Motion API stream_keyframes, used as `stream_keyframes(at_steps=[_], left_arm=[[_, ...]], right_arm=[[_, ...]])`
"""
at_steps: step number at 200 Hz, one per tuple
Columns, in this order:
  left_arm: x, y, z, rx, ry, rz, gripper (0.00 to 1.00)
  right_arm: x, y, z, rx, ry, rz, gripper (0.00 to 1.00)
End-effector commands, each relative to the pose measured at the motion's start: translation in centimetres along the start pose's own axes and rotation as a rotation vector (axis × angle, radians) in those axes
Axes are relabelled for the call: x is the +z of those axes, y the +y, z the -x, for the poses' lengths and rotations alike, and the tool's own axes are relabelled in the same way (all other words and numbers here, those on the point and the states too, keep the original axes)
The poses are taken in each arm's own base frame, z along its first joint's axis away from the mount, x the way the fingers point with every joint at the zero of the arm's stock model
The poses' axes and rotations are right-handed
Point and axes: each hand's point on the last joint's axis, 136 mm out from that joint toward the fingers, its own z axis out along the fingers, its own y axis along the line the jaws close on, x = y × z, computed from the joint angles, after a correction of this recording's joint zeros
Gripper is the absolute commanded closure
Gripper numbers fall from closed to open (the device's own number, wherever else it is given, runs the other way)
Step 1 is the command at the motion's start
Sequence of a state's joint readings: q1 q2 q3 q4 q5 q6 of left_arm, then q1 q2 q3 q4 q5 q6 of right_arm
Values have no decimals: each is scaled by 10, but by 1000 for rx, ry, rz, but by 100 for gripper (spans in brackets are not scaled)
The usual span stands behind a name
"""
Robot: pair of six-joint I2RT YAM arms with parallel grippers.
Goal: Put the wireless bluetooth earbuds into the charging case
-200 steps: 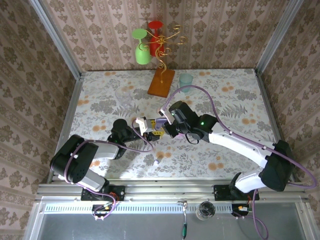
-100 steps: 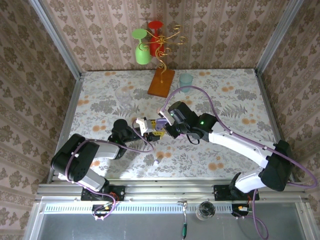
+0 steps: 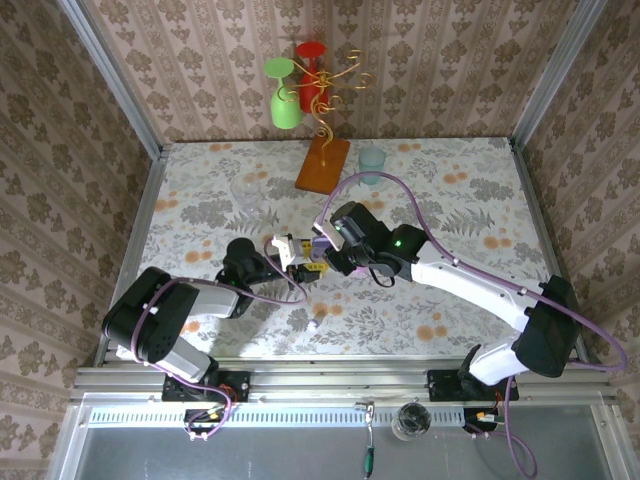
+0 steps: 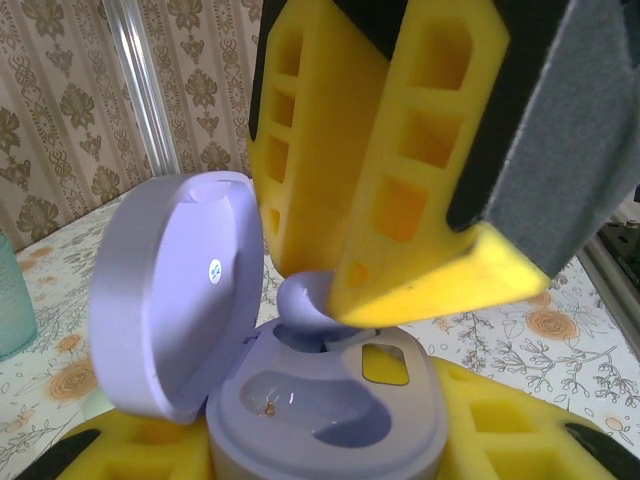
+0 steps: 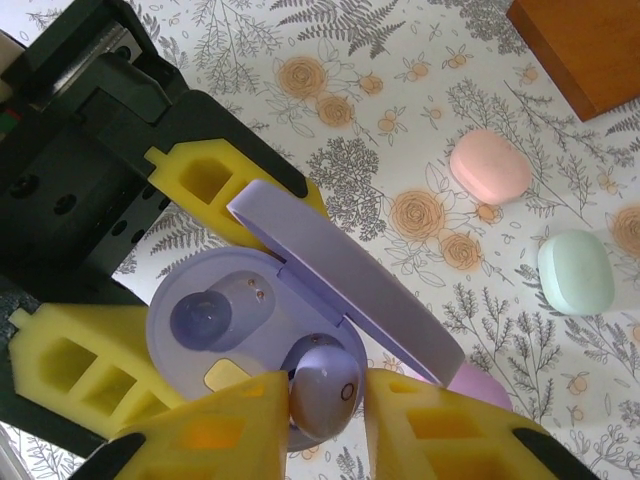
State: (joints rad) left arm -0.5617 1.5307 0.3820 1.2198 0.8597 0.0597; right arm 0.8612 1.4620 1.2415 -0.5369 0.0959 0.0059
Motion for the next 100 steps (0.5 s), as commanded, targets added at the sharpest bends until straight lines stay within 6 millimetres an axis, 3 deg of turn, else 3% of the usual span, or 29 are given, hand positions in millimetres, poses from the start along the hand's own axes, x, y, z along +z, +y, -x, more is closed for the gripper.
stream_keyframes(at_steps=[1, 24, 67, 71, 100], left_arm=[[3, 0, 17, 43, -47, -26, 66], [2, -1, 16, 42, -47, -27, 66], [0, 0, 13, 34, -43, -18, 66], [-1, 0, 12, 31, -42, -16, 66], [-6, 6, 12, 11, -41, 7, 66]], right_arm=[[-10, 4, 9, -2, -23, 20, 68], [-15, 4, 11, 4, -43, 22, 66], [-21, 4, 20, 62, -99, 34, 52], [-33, 3, 25, 72, -137, 38, 50], [-52, -2, 31, 162, -248, 95, 40]])
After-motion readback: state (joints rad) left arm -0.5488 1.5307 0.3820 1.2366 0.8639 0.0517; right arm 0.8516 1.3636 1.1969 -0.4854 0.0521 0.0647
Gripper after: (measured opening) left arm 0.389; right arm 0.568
